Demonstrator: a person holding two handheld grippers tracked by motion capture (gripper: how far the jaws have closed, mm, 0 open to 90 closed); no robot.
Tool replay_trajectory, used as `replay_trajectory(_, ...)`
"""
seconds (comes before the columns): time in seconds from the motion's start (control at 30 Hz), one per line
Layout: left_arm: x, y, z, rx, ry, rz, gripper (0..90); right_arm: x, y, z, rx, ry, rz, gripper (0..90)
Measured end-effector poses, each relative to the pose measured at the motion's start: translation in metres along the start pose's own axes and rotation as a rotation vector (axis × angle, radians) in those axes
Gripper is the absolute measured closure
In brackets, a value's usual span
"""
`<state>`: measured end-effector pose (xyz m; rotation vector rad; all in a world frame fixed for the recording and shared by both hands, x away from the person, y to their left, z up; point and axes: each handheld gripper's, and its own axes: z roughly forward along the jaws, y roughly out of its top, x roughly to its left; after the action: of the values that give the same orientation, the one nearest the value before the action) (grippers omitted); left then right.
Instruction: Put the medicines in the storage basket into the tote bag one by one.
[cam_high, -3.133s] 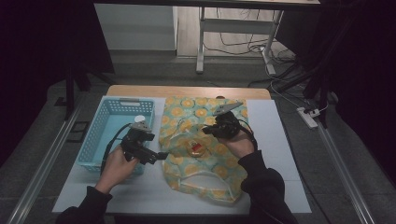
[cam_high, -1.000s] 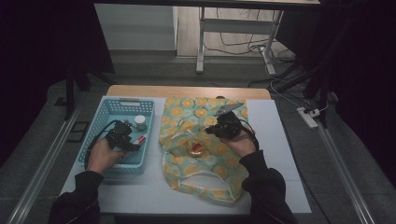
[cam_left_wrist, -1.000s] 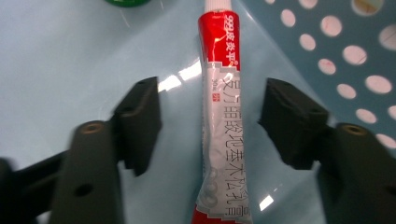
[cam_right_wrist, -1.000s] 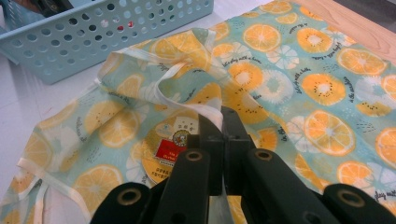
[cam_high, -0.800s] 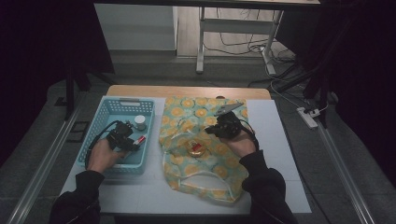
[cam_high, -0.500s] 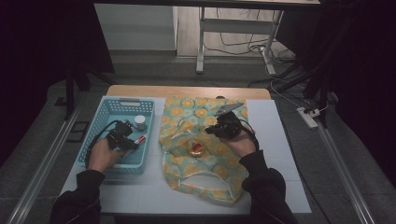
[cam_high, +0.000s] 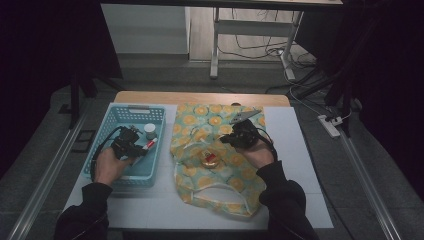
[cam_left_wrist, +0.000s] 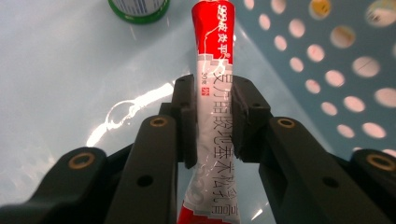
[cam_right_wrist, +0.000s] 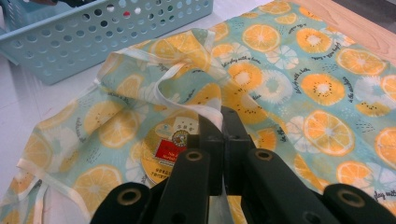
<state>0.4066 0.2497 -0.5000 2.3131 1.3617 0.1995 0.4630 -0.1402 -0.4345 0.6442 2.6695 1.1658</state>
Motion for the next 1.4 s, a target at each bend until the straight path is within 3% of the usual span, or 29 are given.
replay_trajectory(0.23,0.005,-0.001,-0.011,-0.072,-0.051,-0.038,73.6,-0.001,0.000,-0.001,-0.004,-0.003,-0.001,89.9)
replay_trajectory(0.73,0.001,-0.003,-0.039,-0.157,-0.084,-0.045,73.6,-0.001,0.000,-0.001,-0.008,-0.004,-0.002,89.9)
replay_trajectory(1.0,-0.012,0.000,-0.054,-0.201,-0.080,0.004,73.6,-0.001,0.000,-0.002,-0.010,-0.005,-0.003,89.9)
replay_trajectory(1.4,-0.036,0.008,-0.066,-0.214,-0.101,0.063,73.5,-0.001,0.000,-0.002,-0.012,-0.005,-0.002,89.9)
